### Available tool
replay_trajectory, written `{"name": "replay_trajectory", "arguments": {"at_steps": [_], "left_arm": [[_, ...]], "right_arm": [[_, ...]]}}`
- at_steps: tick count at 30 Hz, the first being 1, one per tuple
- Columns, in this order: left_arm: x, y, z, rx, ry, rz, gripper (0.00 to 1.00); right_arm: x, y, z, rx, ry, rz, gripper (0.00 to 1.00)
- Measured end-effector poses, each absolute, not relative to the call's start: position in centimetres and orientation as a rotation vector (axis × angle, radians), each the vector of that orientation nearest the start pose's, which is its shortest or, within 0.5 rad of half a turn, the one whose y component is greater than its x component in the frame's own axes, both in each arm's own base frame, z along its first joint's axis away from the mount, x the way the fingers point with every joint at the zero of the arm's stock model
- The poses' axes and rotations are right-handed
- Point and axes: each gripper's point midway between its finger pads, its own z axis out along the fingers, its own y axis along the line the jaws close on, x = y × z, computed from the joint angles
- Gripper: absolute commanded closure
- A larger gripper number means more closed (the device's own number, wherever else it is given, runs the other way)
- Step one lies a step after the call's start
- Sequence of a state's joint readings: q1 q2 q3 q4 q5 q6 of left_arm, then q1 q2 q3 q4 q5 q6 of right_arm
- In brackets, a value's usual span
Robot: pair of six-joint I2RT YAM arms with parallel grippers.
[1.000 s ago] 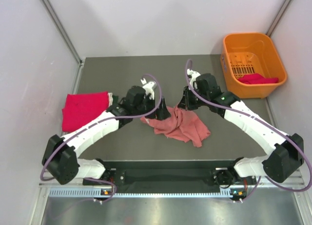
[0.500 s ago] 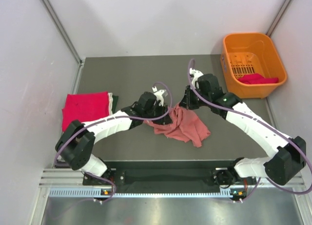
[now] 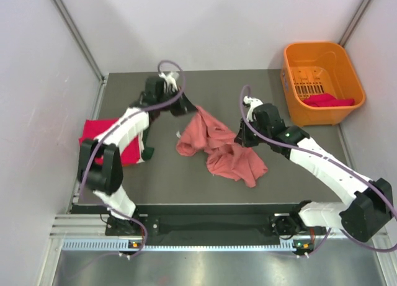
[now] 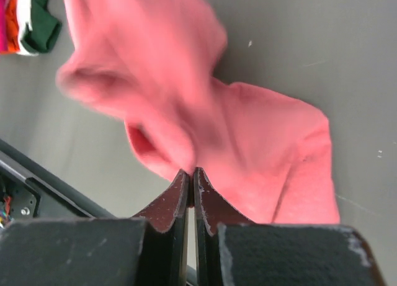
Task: Fold and stack the t-shirts
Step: Flatten the tshirt out
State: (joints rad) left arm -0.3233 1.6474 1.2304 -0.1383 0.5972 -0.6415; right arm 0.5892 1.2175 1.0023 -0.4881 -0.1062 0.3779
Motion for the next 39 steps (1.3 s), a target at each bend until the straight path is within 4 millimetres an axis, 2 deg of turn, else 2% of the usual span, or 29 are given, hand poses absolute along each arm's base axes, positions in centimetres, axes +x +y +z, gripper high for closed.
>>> {"name": "replay_trajectory", "arguments": {"at_steps": [3, 4, 5, 6, 7, 8, 9, 10, 11, 13, 15, 18, 21, 24, 26, 29, 34, 36, 39], "left_arm": [[45.3, -23.8, 20.9, -0.078, 2.233, -1.128, 1.00], [47.2, -23.5, 21.0, -0.095, 2.223, -1.109, 0.90], [49.5, -23.4, 20.9, -0.108, 2.215, -1.092, 0.74], [51.0, -23.5, 20.3, -0.114, 2.214, -1.078, 0.53], [51.8, -23.5, 19.6, -0.119, 2.221, -1.066, 0.42], [52.2, -23.6, 18.5, -0.133, 2.242, -1.061, 0.19], [52.1, -23.6, 17.3, -0.145, 2.275, -1.053, 0.11], [51.6, -23.5, 16.0, -0.168, 2.320, -1.037, 0.03], [51.1, -23.3, 14.8, -0.189, 2.358, -1.011, 0.01], [49.9, -22.6, 13.3, -0.214, 2.408, -0.954, 0.01], [48.3, -21.4, 12.2, -0.237, 2.444, -0.870, 0.01], [44.9, -18.8, 12.6, -0.277, 2.445, -0.741, 0.01], [42.1, -16.6, 15.7, -0.287, 2.366, -0.679, 0.02], [40.1, -15.4, 18.7, -0.270, 2.279, -0.682, 0.06], [38.3, -15.5, 19.5, -0.248, 2.243, -0.705, 0.08], [33.9, -17.2, 17.8, -0.190, 2.284, -0.740, 0.08], [26.0, -22.0, 12.8, -0.032, 2.451, -0.829, 0.01], [24.1, -22.2, 11.2, -0.043, 2.497, -0.837, 0.01], [23.4, -19.9, 9.6, -0.204, 2.498, -0.740, 0.01]], "right_arm": [[25.7, 23.5, 17.3, -0.371, 2.338, 0.639, 1.00], [24.8, 24.7, 17.1, -0.417, 2.340, 0.661, 1.00], [23.7, 26.1, 17.0, -0.473, 2.338, 0.691, 1.00], [22.2, 27.7, 17.1, -0.537, 2.331, 0.735, 1.00], [20.9, 29.1, 17.2, -0.596, 2.320, 0.780, 0.89], [19.1, 30.7, 17.5, -0.658, 2.305, 0.845, 0.69], [17.9, 31.9, 17.9, -0.697, 2.289, 0.901, 0.48], [16.7, 32.8, 18.3, -0.740, 2.271, 0.951, 0.24], [15.8, 33.5, 18.8, -0.771, 2.253, 1.000, 0.18], [15.6, 33.7, 19.6, -0.778, 2.222, 1.016, 0.11], [16.3, 33.1, 20.1, -0.746, 2.208, 0.980, 0.12], [18.1, 31.4, 20.6, -0.656, 2.203, 0.913, 0.19], [20.4, 28.9, 20.3, -0.530, 2.212, 0.834, 0.24], [21.9, 25.8, 18.3, -0.418, 2.262, 0.717, 0.27], [22.2, 24.2, 16.4, -0.376, 2.310, 0.634, 0.31], [21.9, 22.4, 13.6, -0.347, 2.374, 0.532, 0.33], [21.9, 19.0, 10.1, -0.252, 2.451, 0.389, 0.30], [22.0, 17.9, 9.3, -0.215, 2.458, 0.356, 0.30], [22.0, 16.5, 9.1, -0.161, 2.445, 0.337, 0.29]]}}
